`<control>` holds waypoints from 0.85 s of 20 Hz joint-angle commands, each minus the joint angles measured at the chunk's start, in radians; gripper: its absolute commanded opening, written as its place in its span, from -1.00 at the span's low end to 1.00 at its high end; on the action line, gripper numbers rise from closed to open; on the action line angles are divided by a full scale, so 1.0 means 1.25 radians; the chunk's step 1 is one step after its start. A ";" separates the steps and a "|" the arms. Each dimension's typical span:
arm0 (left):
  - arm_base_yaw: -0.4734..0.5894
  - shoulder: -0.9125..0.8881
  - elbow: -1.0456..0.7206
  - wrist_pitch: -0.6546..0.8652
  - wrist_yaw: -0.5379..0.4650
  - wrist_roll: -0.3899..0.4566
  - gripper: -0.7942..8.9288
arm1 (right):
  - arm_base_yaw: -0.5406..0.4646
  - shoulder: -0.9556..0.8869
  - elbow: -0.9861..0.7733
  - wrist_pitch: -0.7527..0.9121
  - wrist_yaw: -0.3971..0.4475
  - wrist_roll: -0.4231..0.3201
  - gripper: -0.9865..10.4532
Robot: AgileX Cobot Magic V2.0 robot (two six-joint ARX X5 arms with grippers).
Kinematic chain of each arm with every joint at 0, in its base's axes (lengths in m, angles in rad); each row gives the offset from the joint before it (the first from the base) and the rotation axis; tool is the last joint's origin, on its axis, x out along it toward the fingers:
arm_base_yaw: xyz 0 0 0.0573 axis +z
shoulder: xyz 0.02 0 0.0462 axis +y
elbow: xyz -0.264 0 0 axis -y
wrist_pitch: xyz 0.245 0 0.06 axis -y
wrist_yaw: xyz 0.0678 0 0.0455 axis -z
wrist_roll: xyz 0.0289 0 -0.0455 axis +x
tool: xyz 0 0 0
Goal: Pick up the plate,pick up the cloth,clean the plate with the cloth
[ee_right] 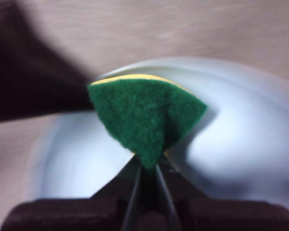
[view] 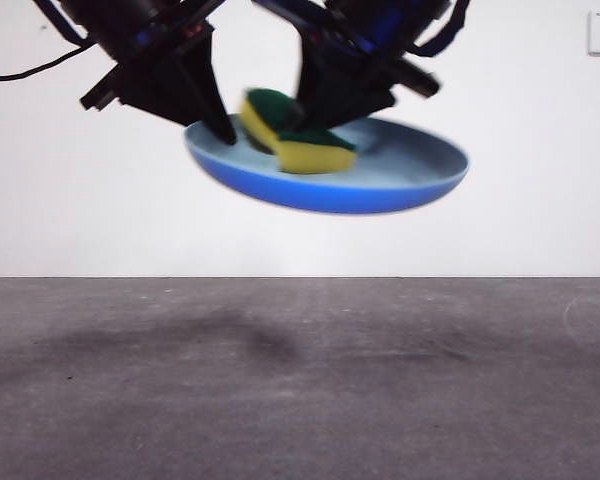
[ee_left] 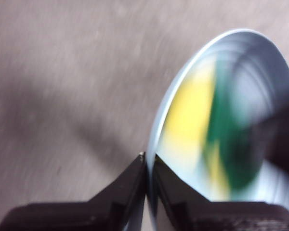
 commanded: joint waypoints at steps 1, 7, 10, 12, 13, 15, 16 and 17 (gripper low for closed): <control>-0.003 -0.001 0.001 0.067 0.025 -0.070 -0.85 | 0.006 0.023 -0.007 -0.074 -0.043 0.019 -0.86; -0.003 -0.001 0.001 0.052 0.025 -0.068 -0.85 | 0.003 0.018 -0.007 -0.330 0.233 -0.005 -0.86; -0.004 -0.001 0.001 0.005 0.028 -0.040 -0.85 | 0.003 0.017 -0.007 -0.293 0.489 -0.005 -0.86; -0.005 -0.001 0.001 -0.014 0.036 -0.025 -0.85 | 0.003 0.014 -0.007 -0.236 0.526 -0.005 -0.86; -0.005 -0.001 0.001 -0.020 0.047 -0.020 -0.85 | 0.003 0.014 -0.007 -0.195 0.533 -0.005 -0.86; -0.005 -0.001 0.001 -0.025 0.065 -0.011 -0.85 | 0.003 0.013 -0.007 -0.119 0.526 -0.005 -0.86; -0.005 -0.001 0.001 -0.025 0.078 -0.002 -0.85 | 0.003 0.013 -0.007 -0.070 0.507 -0.005 -0.86; -0.005 -0.001 0.001 -0.025 0.094 0.003 -0.85 | 0.003 0.013 -0.007 -0.032 0.477 -0.006 -0.86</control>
